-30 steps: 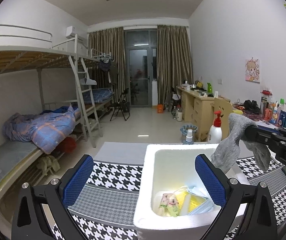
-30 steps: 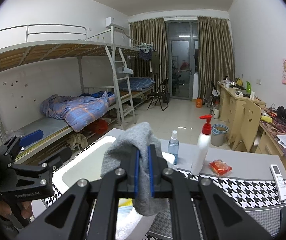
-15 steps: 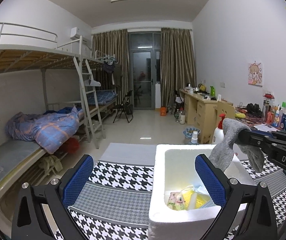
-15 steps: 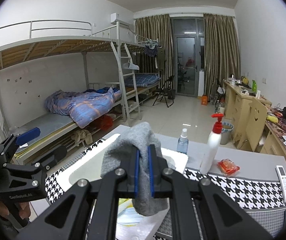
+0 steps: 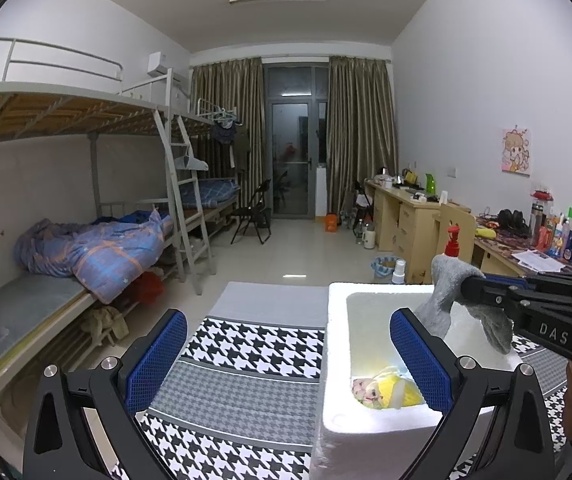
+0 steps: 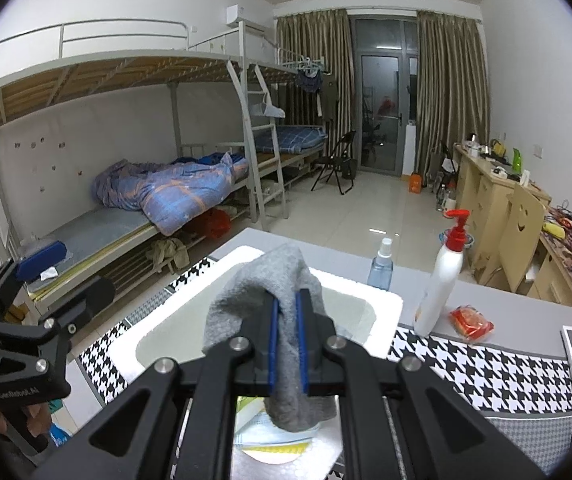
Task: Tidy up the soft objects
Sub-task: 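Lower the grey sock into the foam box and open the right gripper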
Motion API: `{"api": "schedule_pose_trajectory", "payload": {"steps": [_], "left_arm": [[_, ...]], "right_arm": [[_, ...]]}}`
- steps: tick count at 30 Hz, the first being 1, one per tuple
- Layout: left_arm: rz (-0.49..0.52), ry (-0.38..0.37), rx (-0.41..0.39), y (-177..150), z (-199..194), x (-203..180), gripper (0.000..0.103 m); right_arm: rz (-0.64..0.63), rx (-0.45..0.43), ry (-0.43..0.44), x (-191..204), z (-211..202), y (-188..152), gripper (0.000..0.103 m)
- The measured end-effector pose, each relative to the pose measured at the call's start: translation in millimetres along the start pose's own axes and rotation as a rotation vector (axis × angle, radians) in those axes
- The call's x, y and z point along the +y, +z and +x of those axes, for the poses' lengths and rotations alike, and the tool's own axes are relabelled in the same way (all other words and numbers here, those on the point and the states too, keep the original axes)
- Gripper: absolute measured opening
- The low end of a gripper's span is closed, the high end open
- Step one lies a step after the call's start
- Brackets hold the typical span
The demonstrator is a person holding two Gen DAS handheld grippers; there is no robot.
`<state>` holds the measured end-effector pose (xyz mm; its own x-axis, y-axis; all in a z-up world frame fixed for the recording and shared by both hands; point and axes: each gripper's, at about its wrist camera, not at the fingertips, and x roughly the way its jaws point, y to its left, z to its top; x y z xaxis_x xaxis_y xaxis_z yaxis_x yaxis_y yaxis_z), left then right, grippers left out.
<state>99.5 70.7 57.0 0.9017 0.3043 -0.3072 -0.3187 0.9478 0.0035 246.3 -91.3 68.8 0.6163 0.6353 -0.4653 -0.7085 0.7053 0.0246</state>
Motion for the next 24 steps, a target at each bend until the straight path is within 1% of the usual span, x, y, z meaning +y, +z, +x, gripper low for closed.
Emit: {"api": "schedule_pose_trajectory", "payload": {"steps": [1,3,5,8,11,15,17,22,24], "left_arm": [[-0.003,-0.001,0.002,0,1,0,0.102],[-0.007,0.000,0.003,-2,0,3,0.102],[-0.010,-0.002,0.007,-2,2,5,0.102],[-0.013,-0.002,0.013,-4,3,5,0.102],[-0.014,-0.008,0.019,-4,5,5,0.102],[-0.001,-0.012,0.028,-5,7,1,0.102],[0.006,-0.028,0.026,-6,5,-1,0.102],[0.068,-0.067,0.028,-6,3,-12,0.102],[0.091,-0.071,0.036,-8,5,-15,0.102]], "right_arm": [[-0.007,0.002,0.001,1,1,0,0.022],[-0.018,0.011,0.011,4,3,-2,0.047],[-0.019,0.019,0.011,6,5,-3,0.056],[-0.010,0.044,0.019,5,9,-3,0.057],[-0.017,0.066,0.011,6,12,-4,0.062],[-0.026,0.074,0.009,8,12,-7,0.063],[-0.024,0.069,0.008,8,10,-7,0.063],[-0.019,0.061,0.009,6,7,-6,0.063],[-0.020,0.054,0.016,6,5,-6,0.063]]}}
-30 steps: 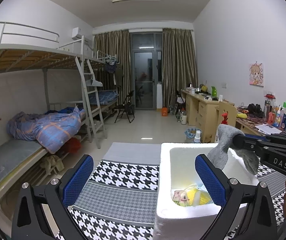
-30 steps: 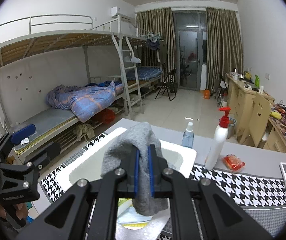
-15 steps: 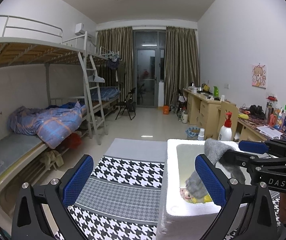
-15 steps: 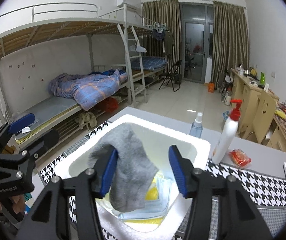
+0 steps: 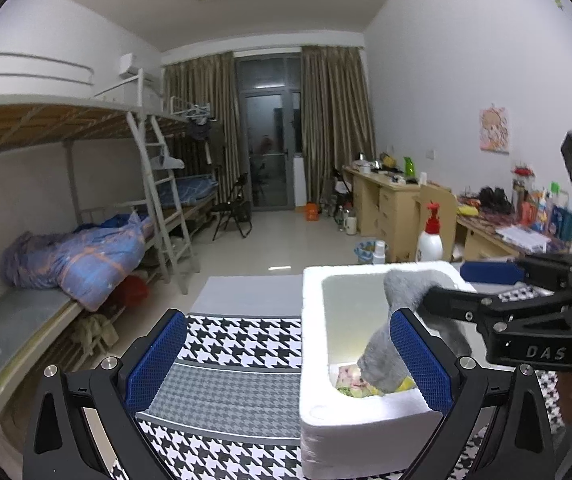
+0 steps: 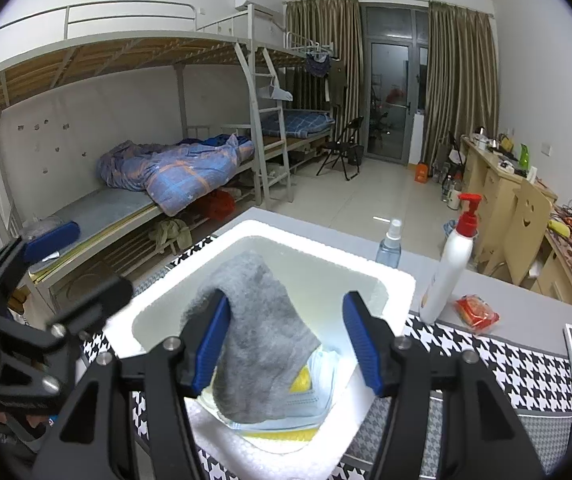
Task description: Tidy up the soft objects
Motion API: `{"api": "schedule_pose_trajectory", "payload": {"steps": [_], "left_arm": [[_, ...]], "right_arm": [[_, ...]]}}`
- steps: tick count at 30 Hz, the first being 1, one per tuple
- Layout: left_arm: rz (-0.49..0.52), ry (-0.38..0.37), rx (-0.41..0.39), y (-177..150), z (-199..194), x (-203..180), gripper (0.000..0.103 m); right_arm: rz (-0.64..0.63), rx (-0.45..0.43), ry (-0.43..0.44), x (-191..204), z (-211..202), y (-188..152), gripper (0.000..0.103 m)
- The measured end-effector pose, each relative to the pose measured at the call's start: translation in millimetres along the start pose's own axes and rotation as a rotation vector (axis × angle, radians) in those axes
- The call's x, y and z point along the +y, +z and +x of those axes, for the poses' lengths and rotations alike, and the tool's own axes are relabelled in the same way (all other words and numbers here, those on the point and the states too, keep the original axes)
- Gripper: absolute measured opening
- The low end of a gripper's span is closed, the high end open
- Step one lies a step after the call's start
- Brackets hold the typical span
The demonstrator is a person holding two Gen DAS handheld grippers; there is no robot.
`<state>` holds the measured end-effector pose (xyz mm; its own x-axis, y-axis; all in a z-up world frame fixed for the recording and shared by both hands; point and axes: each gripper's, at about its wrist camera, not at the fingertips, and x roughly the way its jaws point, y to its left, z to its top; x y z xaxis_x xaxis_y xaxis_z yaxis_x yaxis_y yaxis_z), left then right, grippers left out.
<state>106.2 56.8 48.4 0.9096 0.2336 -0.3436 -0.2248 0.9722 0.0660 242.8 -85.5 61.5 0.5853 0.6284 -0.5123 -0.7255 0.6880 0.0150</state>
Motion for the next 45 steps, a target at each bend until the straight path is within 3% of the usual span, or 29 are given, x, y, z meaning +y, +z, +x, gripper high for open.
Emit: {"api": "schedule_pose_trajectory", "payload": {"steps": [20,25,28,38,45], "left_arm": [[0.103,-0.151,0.084,-2,30,-18,0.102],[0.073,-0.090,0.112,2,41,-15,0.102],[0.056,-0.075,0.111,3,42,-10,0.102],[0.038,-0.080,0.085,8,32,-9,0.102],[0.018,-0.071,0.068,12,24,-13,0.102]], "right_arm": [[0.023,0.008,0.063,-15,3,-1,0.064],[0.015,-0.001,0.083,-15,0,-2,0.065],[0.018,-0.014,0.078,-17,-2,-2,0.072],[0.027,-0.041,0.054,-20,-10,-3,0.072],[0.025,-0.095,0.012,-22,-24,-6,0.085]]}}
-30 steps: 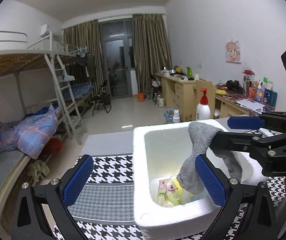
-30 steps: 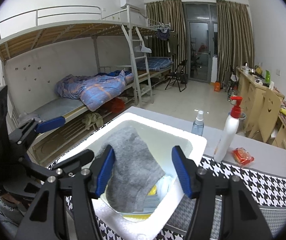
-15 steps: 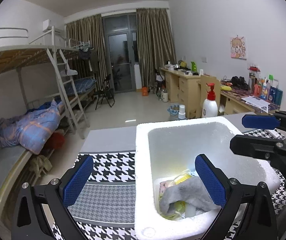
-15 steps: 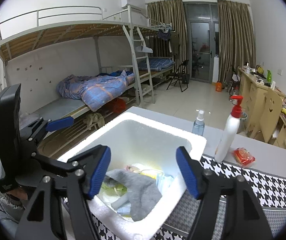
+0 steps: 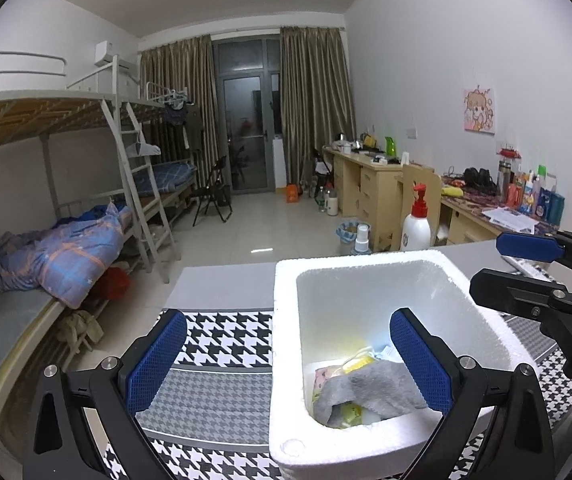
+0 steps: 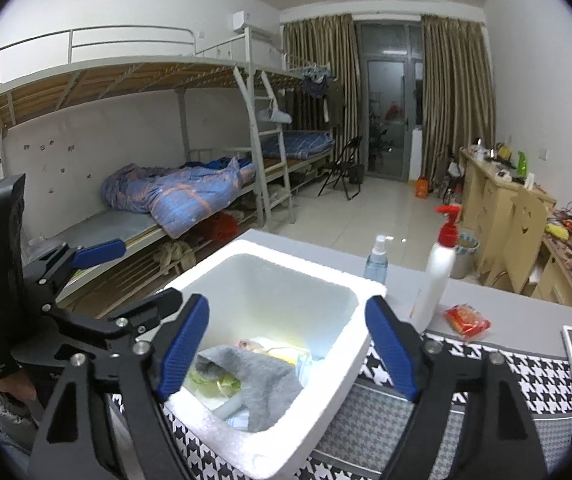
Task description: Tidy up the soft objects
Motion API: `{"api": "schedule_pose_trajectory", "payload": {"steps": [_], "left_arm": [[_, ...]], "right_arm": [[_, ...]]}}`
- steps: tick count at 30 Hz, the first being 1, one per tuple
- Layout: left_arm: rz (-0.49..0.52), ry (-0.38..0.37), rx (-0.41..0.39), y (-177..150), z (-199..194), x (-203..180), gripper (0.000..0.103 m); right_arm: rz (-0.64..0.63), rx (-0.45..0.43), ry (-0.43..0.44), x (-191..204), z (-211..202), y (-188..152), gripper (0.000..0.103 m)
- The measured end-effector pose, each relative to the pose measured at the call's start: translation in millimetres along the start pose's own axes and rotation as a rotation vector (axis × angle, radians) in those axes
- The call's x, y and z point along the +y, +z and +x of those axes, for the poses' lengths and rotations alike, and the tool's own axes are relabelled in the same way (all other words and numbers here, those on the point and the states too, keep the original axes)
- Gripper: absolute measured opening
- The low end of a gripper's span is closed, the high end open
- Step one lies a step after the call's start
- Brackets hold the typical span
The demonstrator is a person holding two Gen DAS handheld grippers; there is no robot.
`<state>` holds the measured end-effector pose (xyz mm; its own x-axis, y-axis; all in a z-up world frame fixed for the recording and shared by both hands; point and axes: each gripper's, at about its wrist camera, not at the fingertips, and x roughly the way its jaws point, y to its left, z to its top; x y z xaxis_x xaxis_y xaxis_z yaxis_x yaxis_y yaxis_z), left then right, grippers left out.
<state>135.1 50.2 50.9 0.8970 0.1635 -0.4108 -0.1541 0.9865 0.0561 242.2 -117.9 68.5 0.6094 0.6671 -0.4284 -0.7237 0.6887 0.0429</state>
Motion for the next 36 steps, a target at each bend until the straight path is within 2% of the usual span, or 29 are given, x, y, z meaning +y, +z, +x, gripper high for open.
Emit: {"api": "schedule_pose_trajectory", "payload": {"steps": [13,21,36], "left_arm": [[-0.006,0.002,-0.060,4,-28,-16,0.102],[-0.023,0.020,-0.110,6,-48,-19,0.102],[-0.020,0.011,-0.147,3,-70,-29,0.102]], "right_arm": [[0.025,-0.075,-0.034,-9,-26,-5,0.102],[0.011,-0.109,-0.059,-6,-42,-11,0.102],[0.023,-0.139,-0.085,-9,-65,-18,0.102]]}}
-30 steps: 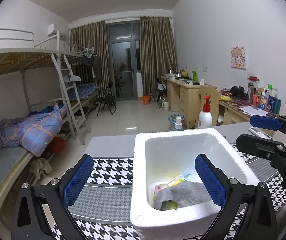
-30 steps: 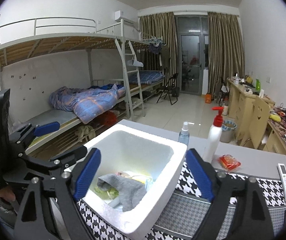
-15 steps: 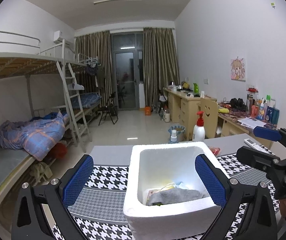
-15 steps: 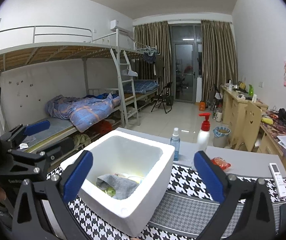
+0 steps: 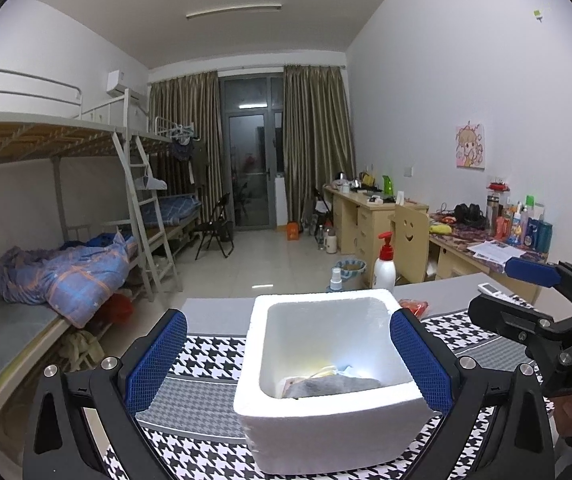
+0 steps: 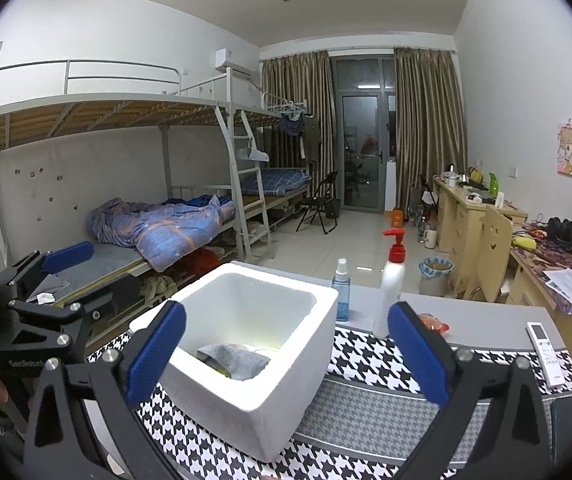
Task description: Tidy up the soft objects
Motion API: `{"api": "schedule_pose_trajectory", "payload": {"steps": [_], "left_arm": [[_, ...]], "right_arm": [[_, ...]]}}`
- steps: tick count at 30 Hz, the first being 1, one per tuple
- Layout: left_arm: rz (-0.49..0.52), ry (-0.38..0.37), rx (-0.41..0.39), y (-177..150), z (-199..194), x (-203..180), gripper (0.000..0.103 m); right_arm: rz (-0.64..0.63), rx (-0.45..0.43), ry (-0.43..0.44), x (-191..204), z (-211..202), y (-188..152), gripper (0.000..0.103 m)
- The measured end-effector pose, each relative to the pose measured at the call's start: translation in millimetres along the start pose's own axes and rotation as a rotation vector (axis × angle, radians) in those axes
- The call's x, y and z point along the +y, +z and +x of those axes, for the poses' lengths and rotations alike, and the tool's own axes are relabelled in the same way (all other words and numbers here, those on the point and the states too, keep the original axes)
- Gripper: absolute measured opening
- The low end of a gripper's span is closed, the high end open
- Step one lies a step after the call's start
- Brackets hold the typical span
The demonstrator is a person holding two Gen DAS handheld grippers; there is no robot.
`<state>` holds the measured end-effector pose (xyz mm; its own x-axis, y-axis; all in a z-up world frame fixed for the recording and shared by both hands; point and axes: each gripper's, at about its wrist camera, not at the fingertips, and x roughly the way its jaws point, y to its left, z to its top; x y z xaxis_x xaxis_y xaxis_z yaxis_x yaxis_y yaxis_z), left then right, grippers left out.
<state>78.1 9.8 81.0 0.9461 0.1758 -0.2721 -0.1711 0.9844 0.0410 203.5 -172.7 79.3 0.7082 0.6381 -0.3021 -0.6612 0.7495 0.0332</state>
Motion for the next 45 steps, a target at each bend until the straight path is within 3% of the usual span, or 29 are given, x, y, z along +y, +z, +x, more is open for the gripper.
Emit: {"api": "schedule_pose_trajectory", "payload": {"steps": [22,45], "left_arm": [[0.007,-0.005,-0.089,-17,-37,-12,0.102],[-0.001,-0.016,-0.080,-47,-47,-17,0.102]], "right_arm": [[0.015,-0.072,-0.066,2,-40,-22,0.102],[0.016,-0.071,-0.111,12,-60,-55,0.102]]}}
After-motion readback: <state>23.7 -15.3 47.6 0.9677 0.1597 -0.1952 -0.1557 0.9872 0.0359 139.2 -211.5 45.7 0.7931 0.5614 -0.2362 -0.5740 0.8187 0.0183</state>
